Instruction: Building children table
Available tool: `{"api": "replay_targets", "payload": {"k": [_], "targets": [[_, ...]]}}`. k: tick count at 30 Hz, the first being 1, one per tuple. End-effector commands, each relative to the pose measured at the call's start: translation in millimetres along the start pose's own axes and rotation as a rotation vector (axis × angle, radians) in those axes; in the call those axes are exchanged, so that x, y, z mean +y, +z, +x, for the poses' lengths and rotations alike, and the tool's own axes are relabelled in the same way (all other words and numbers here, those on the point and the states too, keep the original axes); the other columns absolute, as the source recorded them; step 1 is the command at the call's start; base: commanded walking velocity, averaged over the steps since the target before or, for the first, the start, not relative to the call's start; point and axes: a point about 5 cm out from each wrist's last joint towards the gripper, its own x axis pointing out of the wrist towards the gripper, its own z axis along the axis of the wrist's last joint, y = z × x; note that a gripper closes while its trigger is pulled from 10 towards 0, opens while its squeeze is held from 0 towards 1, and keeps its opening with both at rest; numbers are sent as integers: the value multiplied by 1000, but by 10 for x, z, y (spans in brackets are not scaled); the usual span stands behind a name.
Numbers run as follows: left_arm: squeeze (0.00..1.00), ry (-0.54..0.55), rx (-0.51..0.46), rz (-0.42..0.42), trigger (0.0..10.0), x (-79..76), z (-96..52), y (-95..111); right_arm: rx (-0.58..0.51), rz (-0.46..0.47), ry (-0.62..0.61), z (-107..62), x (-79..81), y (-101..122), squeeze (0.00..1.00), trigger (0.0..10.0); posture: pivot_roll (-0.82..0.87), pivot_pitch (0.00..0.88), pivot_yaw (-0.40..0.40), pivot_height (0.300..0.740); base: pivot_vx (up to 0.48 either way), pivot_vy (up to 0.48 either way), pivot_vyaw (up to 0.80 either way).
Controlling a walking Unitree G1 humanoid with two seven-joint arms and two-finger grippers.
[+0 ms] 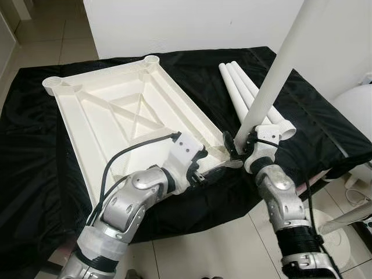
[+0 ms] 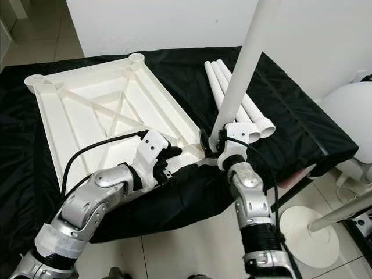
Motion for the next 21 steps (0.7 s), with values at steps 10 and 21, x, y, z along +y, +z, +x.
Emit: {"api": "replay_targets", "payload": {"k": [10,21], "targets": [[0,33,5,9,10000,30,27,-12,51,-68,260,20,-64,-67,0,10000,20,57,-22,740,0,0,0],[0,40,6,15,10000,45,15,-12,114,-61,306,-12,-209,-194,0,0,27,46,-25,740,0,0,0]]}}
